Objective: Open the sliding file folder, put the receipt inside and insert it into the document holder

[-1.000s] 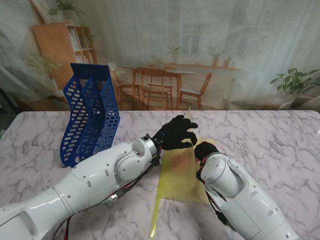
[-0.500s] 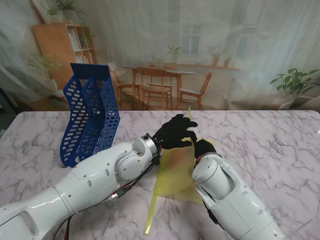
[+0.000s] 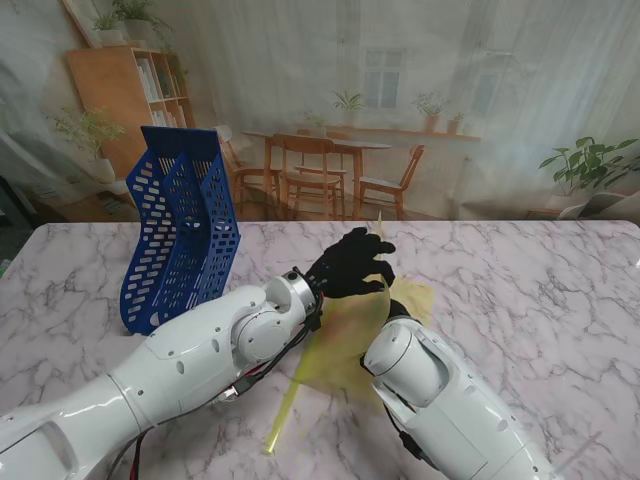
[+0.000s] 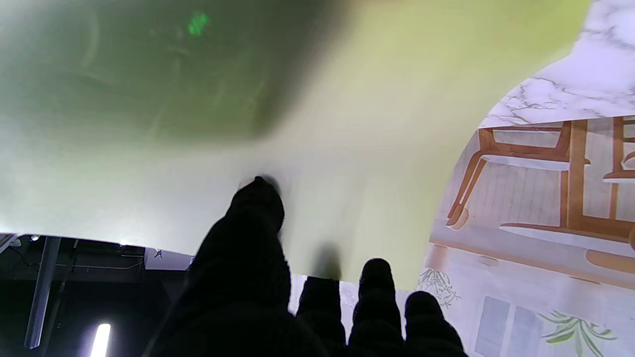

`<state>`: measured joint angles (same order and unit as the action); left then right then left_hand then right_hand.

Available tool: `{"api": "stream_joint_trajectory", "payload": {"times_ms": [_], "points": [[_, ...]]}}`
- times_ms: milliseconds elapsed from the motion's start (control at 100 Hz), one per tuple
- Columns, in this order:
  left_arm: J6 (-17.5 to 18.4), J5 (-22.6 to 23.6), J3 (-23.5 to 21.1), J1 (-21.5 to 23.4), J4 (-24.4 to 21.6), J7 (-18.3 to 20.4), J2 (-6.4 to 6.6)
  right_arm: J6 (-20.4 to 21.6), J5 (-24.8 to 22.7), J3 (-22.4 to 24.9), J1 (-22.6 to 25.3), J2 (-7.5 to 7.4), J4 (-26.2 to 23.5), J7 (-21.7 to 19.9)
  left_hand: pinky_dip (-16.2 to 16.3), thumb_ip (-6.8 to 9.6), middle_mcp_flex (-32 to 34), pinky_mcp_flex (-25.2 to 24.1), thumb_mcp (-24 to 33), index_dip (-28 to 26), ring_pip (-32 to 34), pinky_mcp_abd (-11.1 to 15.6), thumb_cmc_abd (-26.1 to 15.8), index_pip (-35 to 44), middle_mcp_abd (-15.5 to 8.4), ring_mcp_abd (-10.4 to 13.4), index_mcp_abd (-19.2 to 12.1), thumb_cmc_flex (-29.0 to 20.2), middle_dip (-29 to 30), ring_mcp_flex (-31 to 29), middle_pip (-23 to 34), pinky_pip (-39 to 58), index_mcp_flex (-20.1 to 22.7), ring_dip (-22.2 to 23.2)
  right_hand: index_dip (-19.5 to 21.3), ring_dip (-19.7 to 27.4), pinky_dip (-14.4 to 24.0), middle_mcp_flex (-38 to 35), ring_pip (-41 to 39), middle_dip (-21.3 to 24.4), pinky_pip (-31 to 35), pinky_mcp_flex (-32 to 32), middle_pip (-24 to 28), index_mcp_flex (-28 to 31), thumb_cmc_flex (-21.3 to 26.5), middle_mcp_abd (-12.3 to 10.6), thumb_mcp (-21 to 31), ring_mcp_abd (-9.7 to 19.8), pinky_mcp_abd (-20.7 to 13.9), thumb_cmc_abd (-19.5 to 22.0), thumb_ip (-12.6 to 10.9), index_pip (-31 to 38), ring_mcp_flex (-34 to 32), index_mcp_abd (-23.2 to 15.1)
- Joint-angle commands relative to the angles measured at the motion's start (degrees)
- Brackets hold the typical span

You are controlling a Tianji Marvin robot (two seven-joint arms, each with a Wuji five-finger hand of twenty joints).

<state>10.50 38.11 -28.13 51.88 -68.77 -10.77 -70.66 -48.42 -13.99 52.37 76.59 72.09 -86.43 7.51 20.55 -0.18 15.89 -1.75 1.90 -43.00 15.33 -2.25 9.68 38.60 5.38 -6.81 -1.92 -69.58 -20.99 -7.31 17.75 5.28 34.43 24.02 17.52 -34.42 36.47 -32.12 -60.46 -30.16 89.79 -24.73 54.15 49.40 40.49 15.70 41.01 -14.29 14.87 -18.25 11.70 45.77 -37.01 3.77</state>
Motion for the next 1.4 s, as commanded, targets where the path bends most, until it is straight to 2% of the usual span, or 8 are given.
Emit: {"api": "stream_joint_trajectory", "payload": {"times_ms": [0, 180, 400, 530, 690, 980, 1230, 1390], "points": [[-0.12, -0.2, 0.32, 0.04, 0.02, 0.58, -0.57, -0.49, -1.08, -0.73, 0.1, 0.33, 0.21, -0.61, -0.95, -0.15, 1.11, -0.88, -0.6, -0.34, 0.25, 0.18, -3.75, 2.89, 0.19, 0.85, 3.19, -0.86, -0.81, -0.17, 0.09, -1.69, 3.36, 0.12, -1.62, -1.19, 1.0, 2.42, -2.75, -0.88, 0.54, 0.81, 2.15, -1.63, -1.77, -0.55, -2.1, 0.64, -3.54, 2.19, 0.72, -0.04, 2.09, -6.93], [-0.05, 0.02, 0.11, 0.27, -0.15, 0.63, -0.37, 0.13, -0.92, 0.84, 1.53, 0.94, -0.51, 1.8, -0.9, -0.14, 1.03, -0.91, -0.57, -0.17, 0.21, 0.18, -3.77, 2.89, 0.25, 0.83, 3.21, -0.79, -0.82, -0.11, 0.07, -1.66, 3.27, 0.09, -4.03, -1.88, 2.43, 3.14, -3.8, -2.82, 0.01, 1.86, 3.53, -2.82, -1.15, -1.35, -5.23, 1.47, -3.72, 2.89, 0.4, 2.15, 2.61, -9.76], [-0.44, 0.59, -0.29, 0.71, -0.59, 0.59, -0.04, 1.03, -1.51, 3.26, 3.06, 0.89, -1.71, 3.36, -0.55, -0.12, 1.76, -0.75, -0.53, -0.09, 0.56, 0.13, -3.77, 2.97, 0.46, 0.51, 3.14, -0.72, -1.21, -0.6, 0.64, -1.29, 3.2, 0.26, -4.73, -2.45, 3.37, 2.38, -5.13, -4.68, 0.27, 1.6, 5.41, -3.4, -0.4, -2.16, -6.81, 2.04, -4.07, 3.47, -0.04, 2.91, 1.88, -9.52], [-0.64, 0.96, -0.36, 0.87, -0.8, 0.47, 0.07, 1.68, -2.22, 4.38, 3.55, 0.83, -1.94, 4.19, 2.76, -0.13, 3.2, -0.63, -0.43, -0.03, 2.87, -0.1, -3.73, 3.23, 0.89, -0.38, 3.39, -0.76, -4.48, -1.62, 3.6, 1.15, 3.07, 2.66, -4.87, -2.57, 3.68, 2.04, -5.46, -5.32, 0.42, 1.28, 5.85, -3.4, 0.0, -2.58, -7.07, 2.28, -4.09, 3.3, -0.14, 3.32, 1.56, -9.43], [-1.06, 1.03, -0.13, 0.86, -1.0, 0.49, 0.0, 1.95, -2.31, 4.99, 3.66, 0.93, -2.08, 4.8, 3.48, -0.06, 3.74, -0.4, -0.25, 0.01, 2.83, -0.37, -3.47, 3.36, 1.1, -0.66, 3.97, -0.98, -5.17, -1.78, 3.84, 1.41, 3.32, 3.1, -5.0, -2.6, 3.86, 2.08, -5.54, -5.69, 0.37, 1.21, 5.81, -3.22, 0.35, -2.7, -7.24, 2.32, -4.26, 3.43, -0.23, 3.82, 1.51, -9.03], [-1.8, 0.84, 0.26, 0.86, -0.92, 0.04, -0.39, 1.7, -0.02, 4.68, 3.32, 2.42, -1.1, 7.24, 4.03, -0.05, 4.05, -0.38, 0.05, 0.17, 2.54, -0.67, -3.03, 3.39, 1.32, -0.87, 5.18, -1.23, -5.75, -1.8, 3.99, 1.4, 3.75, 3.23, -5.39, -2.59, 4.07, 2.81, -5.48, -6.02, 0.11, 1.72, 5.59, -3.65, -0.23, -3.0, -8.07, 2.68, -4.79, 4.9, -0.3, 3.28, 2.27, -8.9], [-2.33, 0.6, 0.15, 1.2, -0.83, -0.9, -0.75, 0.3, 0.57, 2.88, 2.06, 2.72, -0.15, 6.33, 4.34, -0.15, 4.32, -0.25, 0.31, 0.41, 2.67, -0.9, -2.68, 3.36, 1.29, -0.9, 6.12, -1.51, -6.13, -2.06, 4.17, 1.31, 4.14, 3.38, -6.06, -2.62, 4.45, 5.8, -4.98, -6.0, -0.68, 4.25, 4.72, -6.63, -1.9, -2.27, -10.72, 2.66, -5.4, 6.34, -0.18, 1.84, 5.13, -13.82], [-2.46, 0.41, 0.15, 1.29, -0.9, -0.94, -0.83, -1.03, -0.51, 1.24, 1.22, 2.2, 0.4, 4.24, 4.42, -0.17, 4.41, -0.29, 0.37, 0.4, 2.71, -0.93, -2.58, 3.42, 1.29, -1.03, 6.34, -1.53, -6.23, -2.1, 4.2, 1.21, 4.22, 3.41, -9.72, -3.01, 5.7, 7.86, -4.67, -6.21, -1.48, 5.76, 4.18, -8.6, -1.29, -1.85, -12.71, 2.55, -5.49, 6.34, -0.66, 2.63, 7.02, -15.94]]}}
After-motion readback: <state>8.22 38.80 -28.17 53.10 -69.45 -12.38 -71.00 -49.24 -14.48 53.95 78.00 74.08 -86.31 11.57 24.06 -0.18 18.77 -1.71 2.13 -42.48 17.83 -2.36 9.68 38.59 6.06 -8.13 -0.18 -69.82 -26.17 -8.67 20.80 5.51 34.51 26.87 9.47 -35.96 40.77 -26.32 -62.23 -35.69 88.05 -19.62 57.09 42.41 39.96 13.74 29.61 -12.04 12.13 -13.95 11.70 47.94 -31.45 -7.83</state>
